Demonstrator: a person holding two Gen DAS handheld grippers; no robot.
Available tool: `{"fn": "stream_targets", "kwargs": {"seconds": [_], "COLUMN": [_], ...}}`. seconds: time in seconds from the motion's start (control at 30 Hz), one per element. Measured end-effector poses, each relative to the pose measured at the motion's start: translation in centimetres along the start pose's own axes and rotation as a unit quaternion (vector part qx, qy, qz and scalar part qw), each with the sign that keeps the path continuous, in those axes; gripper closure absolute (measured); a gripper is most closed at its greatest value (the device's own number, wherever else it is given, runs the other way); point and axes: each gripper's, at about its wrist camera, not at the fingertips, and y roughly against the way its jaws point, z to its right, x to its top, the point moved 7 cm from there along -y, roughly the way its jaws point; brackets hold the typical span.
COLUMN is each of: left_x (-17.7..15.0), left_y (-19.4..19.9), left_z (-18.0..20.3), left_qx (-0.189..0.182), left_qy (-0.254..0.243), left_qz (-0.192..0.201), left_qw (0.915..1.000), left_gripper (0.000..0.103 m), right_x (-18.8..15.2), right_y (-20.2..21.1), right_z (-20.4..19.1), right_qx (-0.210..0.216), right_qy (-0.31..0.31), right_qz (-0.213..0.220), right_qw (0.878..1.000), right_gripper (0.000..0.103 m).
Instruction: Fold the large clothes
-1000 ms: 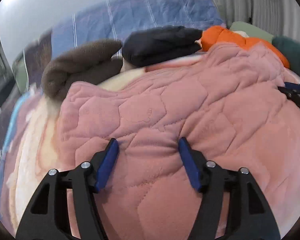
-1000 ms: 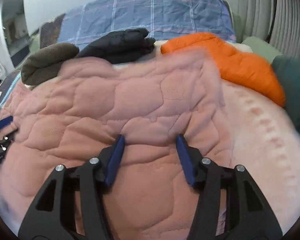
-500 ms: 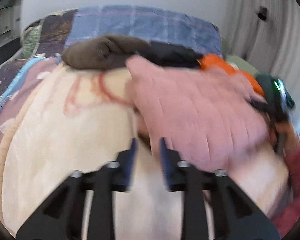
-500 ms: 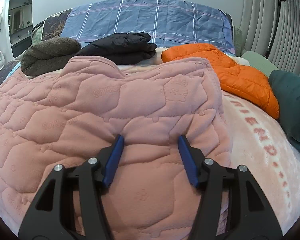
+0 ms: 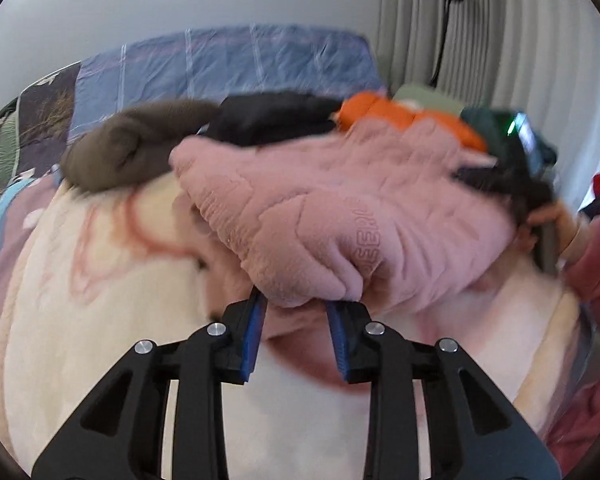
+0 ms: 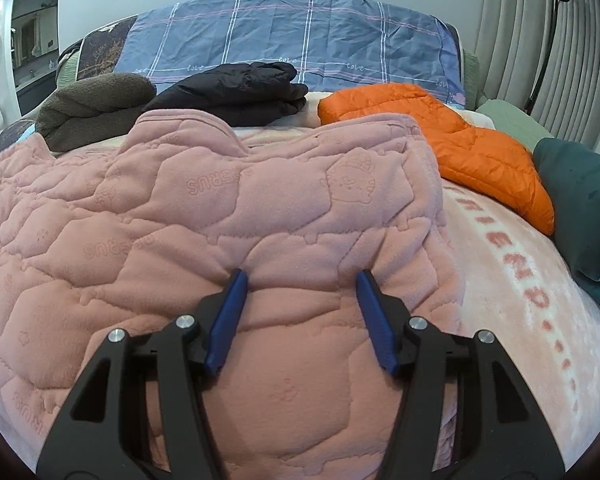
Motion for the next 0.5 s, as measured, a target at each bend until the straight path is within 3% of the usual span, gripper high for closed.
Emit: {"fn": "stream_targets", "kwargs": {"seconds": [0.23, 0.5], "left_x": [0.2, 0.5], "left_y": [1.0, 1.0], "left_z": [-0.9, -0.9], "left_qx": [-0.084, -0.106], "left_qy": [0.05, 0.051], "left_qz": [0.016, 0.011], "left_qw": [0.9951, 0.993], "left_gripper": [0.072, 0.072], "right_x": [-0.1, -0.2], "right_y": [0.2, 0.3], "right_z": [-0.2, -0.2], "right_qx": [-0.012, -0.018], "right_qy": [0.002, 0.002], "right_qz": [-0.002, -0.003], "right_qw": [1.0, 1.0], "right_gripper": [0.044, 0.044]}}
